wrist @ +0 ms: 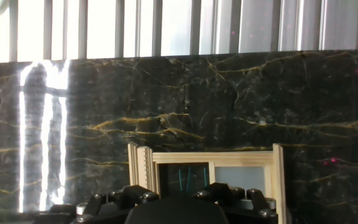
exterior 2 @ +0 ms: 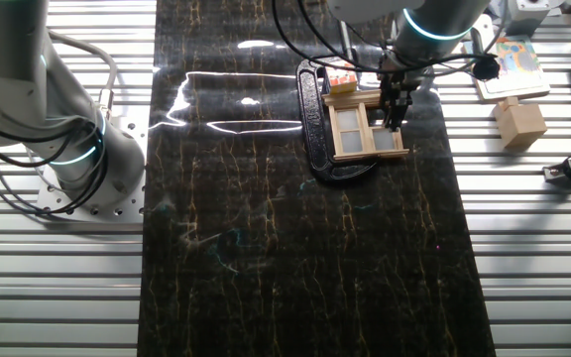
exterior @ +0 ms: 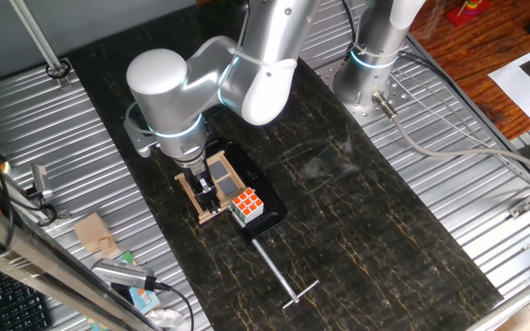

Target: Close a sliding window

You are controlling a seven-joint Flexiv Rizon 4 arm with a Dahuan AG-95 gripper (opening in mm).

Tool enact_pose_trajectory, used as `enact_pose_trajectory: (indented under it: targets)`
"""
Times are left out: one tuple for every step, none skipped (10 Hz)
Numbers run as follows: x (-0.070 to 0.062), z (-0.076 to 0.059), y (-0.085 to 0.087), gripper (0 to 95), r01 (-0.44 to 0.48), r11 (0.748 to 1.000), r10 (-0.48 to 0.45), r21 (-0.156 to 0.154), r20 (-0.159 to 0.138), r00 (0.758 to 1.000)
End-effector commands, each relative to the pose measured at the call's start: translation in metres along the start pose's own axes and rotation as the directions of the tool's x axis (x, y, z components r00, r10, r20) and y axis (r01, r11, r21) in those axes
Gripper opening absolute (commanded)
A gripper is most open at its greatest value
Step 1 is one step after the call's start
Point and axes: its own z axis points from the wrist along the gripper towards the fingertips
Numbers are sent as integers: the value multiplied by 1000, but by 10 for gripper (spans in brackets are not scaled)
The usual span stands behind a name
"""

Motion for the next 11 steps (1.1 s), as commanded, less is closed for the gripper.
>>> enact_pose_trajectory:
  targets:
    - [0,2,0,950,3,1000,-3,-3,-1,1000]
    - [0,2,1,950,3,1000,-3,-4,-1,1000]
    - [0,3,1,950,3,1000,-3,-6,0,1000]
    - [0,4,2,950,3,1000,-3,-7,0,1000]
    - [0,4,2,950,4,1000,-4,-8,0,1000]
    - [0,5,2,950,6,1000,-6,-9,0,1000]
    - [0,5,2,950,3,1000,-3,-4,2,1000]
    - [0,5,2,950,1,1000,-1,-4,4,1000]
    - [0,7,2,760,2,1000,-2,-5,4,1000]
    - [0,8,1,760,4,1000,-4,-5,5,1000]
    - [0,10,1,760,8,1000,-8,-5,6,1000]
